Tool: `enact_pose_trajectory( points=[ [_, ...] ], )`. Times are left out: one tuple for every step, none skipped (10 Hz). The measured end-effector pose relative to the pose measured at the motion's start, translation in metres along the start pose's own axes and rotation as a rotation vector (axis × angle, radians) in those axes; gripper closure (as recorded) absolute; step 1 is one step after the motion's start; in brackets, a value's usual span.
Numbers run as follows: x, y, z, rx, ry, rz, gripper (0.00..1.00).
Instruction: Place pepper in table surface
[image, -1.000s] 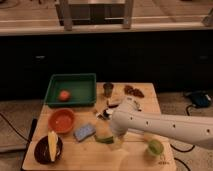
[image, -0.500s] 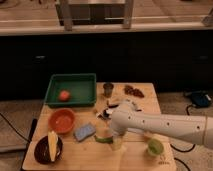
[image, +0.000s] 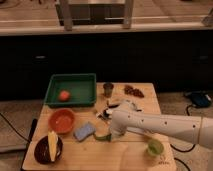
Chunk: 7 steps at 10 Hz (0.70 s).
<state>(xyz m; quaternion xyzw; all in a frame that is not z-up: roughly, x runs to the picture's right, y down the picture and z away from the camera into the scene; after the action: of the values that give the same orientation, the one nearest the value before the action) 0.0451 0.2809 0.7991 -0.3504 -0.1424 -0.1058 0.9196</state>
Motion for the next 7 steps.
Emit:
enact_pose_trajectory(
  points=[
    [0.0, 0.0, -0.001, 0.0, 0.001, 0.0, 0.98],
    [0.001, 0.001, -0.001, -0.002, 0.002, 0.0, 1.0],
    [0.002, 0.001, -0.004, -0.006, 0.003, -0.003, 1.0],
    [0.002, -0.003, -0.014, 0.002, -0.004, -0.008, 1.0],
    [0.0, -0.006, -0.028, 0.004, -0.007, -0.016, 1.0],
    [-0.002, -0.01, -0.043, 0.006, -0.009, -0.029, 1.0],
    [-0.004, -0.012, -0.054, 0.008, -0.01, -0.044, 1.0]
  ],
)
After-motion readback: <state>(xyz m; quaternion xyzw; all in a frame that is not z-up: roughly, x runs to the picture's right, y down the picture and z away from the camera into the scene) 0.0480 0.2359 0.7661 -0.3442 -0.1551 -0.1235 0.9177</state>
